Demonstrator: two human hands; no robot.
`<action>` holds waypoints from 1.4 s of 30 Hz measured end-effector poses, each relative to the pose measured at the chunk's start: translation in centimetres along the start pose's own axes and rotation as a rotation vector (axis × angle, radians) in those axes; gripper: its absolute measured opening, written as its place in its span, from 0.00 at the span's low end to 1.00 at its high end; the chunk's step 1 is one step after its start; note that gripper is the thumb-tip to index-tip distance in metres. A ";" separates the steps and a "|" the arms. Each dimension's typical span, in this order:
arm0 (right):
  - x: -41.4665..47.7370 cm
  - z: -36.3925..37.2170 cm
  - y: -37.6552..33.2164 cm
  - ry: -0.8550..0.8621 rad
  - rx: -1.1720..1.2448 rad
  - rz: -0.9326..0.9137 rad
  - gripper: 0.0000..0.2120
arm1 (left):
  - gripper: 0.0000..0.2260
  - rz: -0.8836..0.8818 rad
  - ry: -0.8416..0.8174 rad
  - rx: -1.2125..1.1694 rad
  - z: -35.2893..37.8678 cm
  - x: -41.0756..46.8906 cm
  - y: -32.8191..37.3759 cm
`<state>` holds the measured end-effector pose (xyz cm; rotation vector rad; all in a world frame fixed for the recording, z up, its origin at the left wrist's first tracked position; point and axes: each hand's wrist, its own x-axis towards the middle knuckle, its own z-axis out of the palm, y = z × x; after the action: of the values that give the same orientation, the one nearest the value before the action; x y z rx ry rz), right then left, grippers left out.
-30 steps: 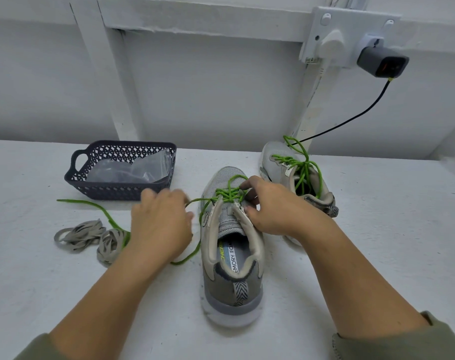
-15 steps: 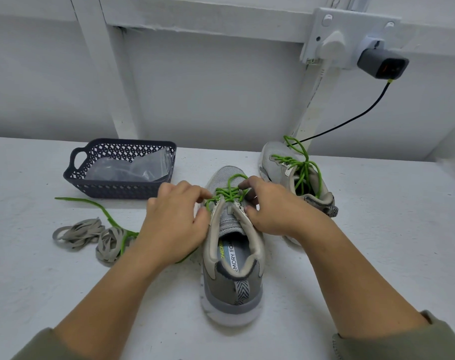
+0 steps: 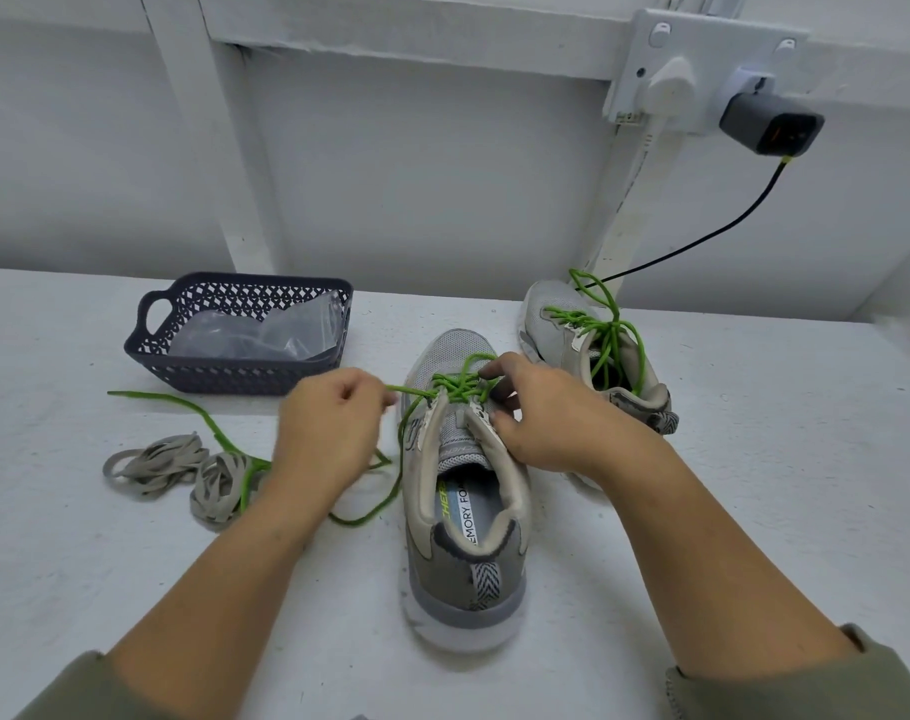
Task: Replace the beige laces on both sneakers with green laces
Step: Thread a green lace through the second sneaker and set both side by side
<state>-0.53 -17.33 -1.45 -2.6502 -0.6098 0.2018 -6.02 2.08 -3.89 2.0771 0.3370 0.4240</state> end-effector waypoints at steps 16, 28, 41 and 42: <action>-0.2 -0.4 -0.4 -0.028 -0.005 0.029 0.22 | 0.10 0.133 -0.108 0.740 -0.6 0.1 0.1; -0.5 -0.5 -0.6 -0.028 0.005 0.035 0.21 | 0.11 0.205 -0.298 0.611 -0.5 0.4 -0.5; -0.5 -0.4 -0.4 -0.037 0.023 0.052 0.20 | 0.03 0.095 -0.567 0.155 -0.9 3.0 -1.1; -0.6 -0.4 -0.4 -0.037 0.027 0.051 0.20 | 0.04 0.077 -0.614 0.138 -1.0 3.0 -1.0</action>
<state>-1.10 -17.40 -0.84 -2.6429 -0.5475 0.2721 -3.82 4.55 -3.78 2.2391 -0.0828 -0.2069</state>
